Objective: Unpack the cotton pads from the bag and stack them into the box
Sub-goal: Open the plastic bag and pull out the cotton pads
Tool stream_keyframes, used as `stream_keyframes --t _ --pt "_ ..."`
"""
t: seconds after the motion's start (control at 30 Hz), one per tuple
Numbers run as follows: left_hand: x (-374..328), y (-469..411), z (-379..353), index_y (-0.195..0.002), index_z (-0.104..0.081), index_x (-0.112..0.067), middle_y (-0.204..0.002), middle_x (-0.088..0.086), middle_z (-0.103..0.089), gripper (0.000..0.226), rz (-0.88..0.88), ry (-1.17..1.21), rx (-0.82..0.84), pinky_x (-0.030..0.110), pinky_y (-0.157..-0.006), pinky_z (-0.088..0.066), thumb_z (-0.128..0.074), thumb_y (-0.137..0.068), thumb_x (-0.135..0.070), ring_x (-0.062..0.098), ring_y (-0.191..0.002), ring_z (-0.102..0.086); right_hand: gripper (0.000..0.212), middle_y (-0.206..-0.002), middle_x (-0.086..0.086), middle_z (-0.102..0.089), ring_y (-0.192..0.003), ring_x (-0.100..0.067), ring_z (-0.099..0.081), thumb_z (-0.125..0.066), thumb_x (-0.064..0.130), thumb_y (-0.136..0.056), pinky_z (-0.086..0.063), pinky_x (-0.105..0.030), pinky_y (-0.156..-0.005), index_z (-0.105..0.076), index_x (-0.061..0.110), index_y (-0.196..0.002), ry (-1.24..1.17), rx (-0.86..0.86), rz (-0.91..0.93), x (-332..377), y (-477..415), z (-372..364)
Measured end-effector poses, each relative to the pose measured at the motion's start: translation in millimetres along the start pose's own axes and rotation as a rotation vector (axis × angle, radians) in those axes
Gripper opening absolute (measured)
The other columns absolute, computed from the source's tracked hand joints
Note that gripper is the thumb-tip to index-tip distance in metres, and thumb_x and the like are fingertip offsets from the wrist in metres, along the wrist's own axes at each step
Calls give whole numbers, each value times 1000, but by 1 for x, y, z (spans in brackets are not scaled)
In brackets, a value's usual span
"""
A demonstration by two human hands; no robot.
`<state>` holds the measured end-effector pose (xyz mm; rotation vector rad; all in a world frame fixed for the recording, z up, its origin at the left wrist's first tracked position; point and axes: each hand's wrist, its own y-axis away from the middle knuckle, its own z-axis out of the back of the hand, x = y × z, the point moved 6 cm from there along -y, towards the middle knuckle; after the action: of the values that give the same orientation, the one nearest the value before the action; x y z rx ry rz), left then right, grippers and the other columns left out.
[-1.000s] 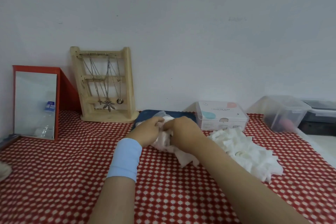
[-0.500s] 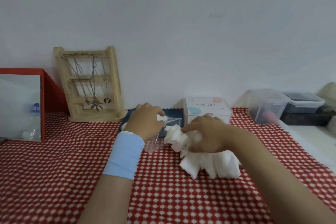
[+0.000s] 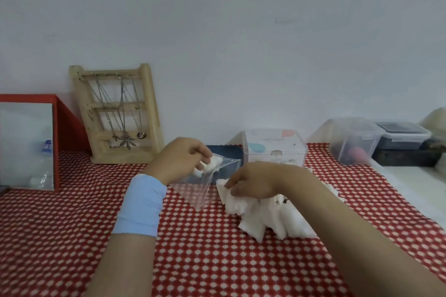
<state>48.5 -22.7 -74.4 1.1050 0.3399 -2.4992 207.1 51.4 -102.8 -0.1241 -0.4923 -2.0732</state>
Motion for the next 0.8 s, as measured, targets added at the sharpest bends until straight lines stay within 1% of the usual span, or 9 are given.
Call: stream_keyframes --t 0.07,0.13,0.27,0.33,0.4,0.5,0.57,0.7,0.8 --pt "13 -7 14 -94 -74 -25 -97 -11 -75 28 -26 -60 -165 27 -83 -55 -53 -99 -7 10 -90 -70 38 -150 9 -49 -136 -16 -46 -49 44 -100 -34 -38 -114 -60 37 -136 2 -36 33 11 -5 11" --pt "22 -12 16 -108 -73 -23 -108 -11 -71 24 -46 -111 -230 24 -88 -47 -54 -100 -11 8 -99 -64 32 -133 5 -63 -122 -19 -57 -50 38 -99 -45 -38 -106 -70 27 -121 -69 -212 52 19 -12 34" --pt "50 -24 5 -124 -66 -18 -120 -4 -68 26 -12 -236 -139 32 -93 -49 -54 -100 -21 16 -108 -62 26 -99 1 -70 -91 -22 -64 -47 26 -96 -55 -35 -80 -70 14 -95 -130 -473 3 25 -36 64" --pt "67 -30 4 -134 -58 -18 -134 2 -62 37 54 -340 -123 43 -103 -49 -56 -97 -22 27 -122 -59 24 -106 2 -69 -97 -20 -61 -48 25 -97 -51 -31 -81 -70 17 -102 -82 -417 13 33 -54 61" --pt "82 -32 12 -145 -48 -16 -144 7 -55 45 139 -351 -170 47 -109 -44 -49 -100 -18 32 -132 -51 30 -127 0 -64 -110 -22 -59 -55 27 -97 -48 -27 -83 -66 20 -124 29 -301 5 33 -78 49" --pt "95 -33 18 -138 -49 -14 -135 14 -59 38 187 -358 -195 47 -102 -47 -43 -101 -13 33 -119 -56 90 -147 -1 -48 -123 -27 -55 -75 47 -83 -53 -32 -87 -26 28 -156 96 -114 -29 26 -100 23" --pt "100 -32 14 -136 -50 -17 -135 11 -61 38 218 -409 -141 46 -102 -47 -51 -99 -24 32 -119 -57 110 -152 -6 -45 -122 -29 -57 -79 50 -78 -55 -41 -95 -6 35 -159 91 -51 -37 23 -108 16" --pt "94 -29 7 -125 -60 -20 -124 2 -65 42 245 -603 -81 39 -98 -44 -66 -89 -41 28 -117 -57 118 -159 -7 -36 -126 -31 -53 -78 30 -82 -55 -42 -96 11 34 -159 -71 18 -60 21 -109 15" --pt "81 -27 12 -101 -70 -25 -103 -1 -71 18 160 -443 -136 36 -86 -50 -73 -84 -30 22 -96 -63 101 -162 -10 -31 -136 -32 -45 -64 23 -89 -46 -37 -105 7 25 -161 -357 -94 -87 18 -104 24"
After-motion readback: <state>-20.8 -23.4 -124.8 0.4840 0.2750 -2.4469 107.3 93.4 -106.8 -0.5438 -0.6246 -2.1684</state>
